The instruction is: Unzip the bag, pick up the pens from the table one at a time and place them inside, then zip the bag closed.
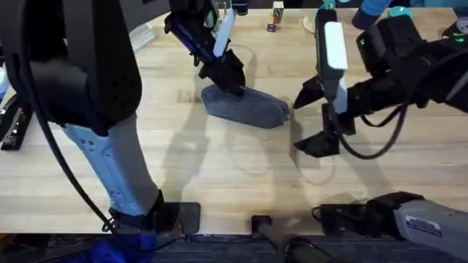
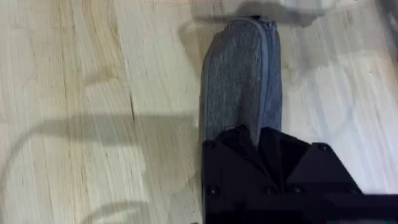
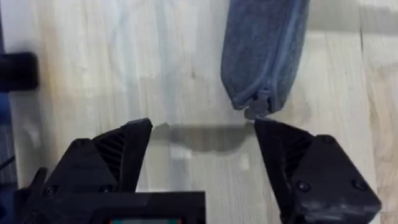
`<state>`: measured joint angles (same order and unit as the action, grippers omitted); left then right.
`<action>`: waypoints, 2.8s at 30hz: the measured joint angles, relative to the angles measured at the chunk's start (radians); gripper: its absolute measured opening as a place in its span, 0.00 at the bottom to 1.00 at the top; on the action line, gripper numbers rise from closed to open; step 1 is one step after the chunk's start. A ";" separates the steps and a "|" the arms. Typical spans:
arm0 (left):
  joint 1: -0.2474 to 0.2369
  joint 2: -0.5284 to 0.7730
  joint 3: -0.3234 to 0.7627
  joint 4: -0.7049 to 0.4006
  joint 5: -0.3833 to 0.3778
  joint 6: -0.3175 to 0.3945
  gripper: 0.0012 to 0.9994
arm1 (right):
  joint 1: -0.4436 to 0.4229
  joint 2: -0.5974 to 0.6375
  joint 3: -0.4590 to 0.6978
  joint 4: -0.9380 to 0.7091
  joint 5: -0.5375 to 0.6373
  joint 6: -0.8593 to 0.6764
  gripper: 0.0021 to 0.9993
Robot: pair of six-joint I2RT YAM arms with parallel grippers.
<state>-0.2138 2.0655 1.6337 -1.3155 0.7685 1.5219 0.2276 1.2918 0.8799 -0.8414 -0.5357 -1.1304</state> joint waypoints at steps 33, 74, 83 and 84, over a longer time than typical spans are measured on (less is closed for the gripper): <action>0.000 0.000 0.000 0.000 0.000 0.000 0.04 | 0.000 0.194 0.000 0.269 0.020 0.158 1.00; 0.000 0.000 0.000 0.015 0.001 0.000 0.04 | -0.056 0.194 0.000 0.270 -0.142 -0.090 0.99; 0.000 0.000 0.000 0.015 0.001 0.000 0.04 | -0.056 0.194 0.000 0.270 -0.142 -0.044 0.99; 0.000 0.000 0.000 0.015 0.001 0.000 0.04 | -0.056 0.194 0.000 0.270 -0.142 -0.030 0.99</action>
<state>-0.2138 2.0655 1.6337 -1.3006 0.7692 1.5219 0.1715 1.4860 0.8795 -0.5713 -0.6777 -1.1600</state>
